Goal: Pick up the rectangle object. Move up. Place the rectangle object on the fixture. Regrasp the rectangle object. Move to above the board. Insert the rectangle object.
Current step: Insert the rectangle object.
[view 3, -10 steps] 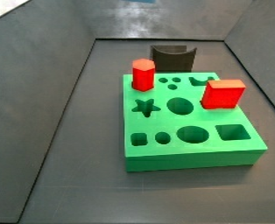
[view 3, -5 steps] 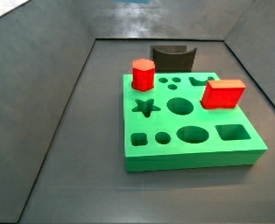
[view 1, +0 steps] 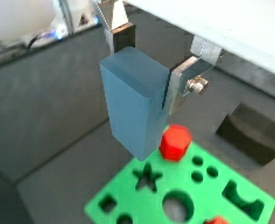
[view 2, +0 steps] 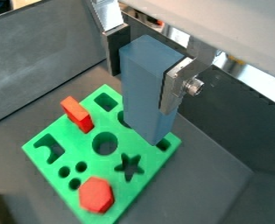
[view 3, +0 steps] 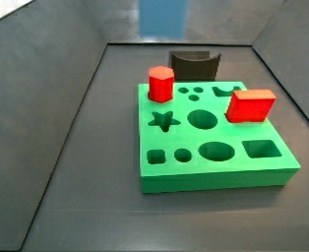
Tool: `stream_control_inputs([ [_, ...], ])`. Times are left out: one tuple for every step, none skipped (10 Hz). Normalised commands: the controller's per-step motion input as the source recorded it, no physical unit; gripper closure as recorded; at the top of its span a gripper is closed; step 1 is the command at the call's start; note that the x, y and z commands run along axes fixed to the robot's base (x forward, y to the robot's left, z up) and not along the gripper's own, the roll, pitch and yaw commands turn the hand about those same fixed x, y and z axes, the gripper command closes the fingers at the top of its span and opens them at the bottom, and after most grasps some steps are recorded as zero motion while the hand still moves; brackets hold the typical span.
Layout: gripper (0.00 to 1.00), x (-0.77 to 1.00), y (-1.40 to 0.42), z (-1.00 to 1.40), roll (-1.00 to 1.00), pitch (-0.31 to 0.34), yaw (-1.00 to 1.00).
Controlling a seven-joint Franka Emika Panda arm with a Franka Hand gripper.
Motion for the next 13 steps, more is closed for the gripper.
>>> stream_control_inputs([
  [1.0, 0.64, -0.36, -0.58, -0.09, -0.063, 0.37],
  [1.0, 0.66, -0.41, -0.51, -0.03, -0.071, 0.34],
  [1.0, 0.73, -0.51, -0.32, 0.15, -0.007, 0.21],
  [1.0, 0.72, -0.52, -0.21, 0.21, 0.0, 0.15],
  [1.0, 0.0, -0.09, -0.14, 0.0, -0.097, 0.11],
  [1.0, 0.0, -0.01, 0.0, 0.0, -0.02, 0.0],
  [1.0, 0.14, -0.13, -0.09, 0.09, -0.05, 0.0],
  [1.0, 0.83, -0.25, 0.07, 0.24, 0.0, 0.09],
  [1.0, 1.0, -0.27, 0.12, 0.31, 0.0, 0.06],
  [1.0, 1.0, -0.19, 0.15, 0.42, 0.014, 0.0],
  [1.0, 1.0, -0.16, 0.13, 0.39, 0.003, 0.01],
  [1.0, 1.0, -0.13, 0.0, 0.36, 0.003, 0.01],
  [1.0, 1.0, -0.06, 0.0, 0.29, 0.007, 0.01],
])
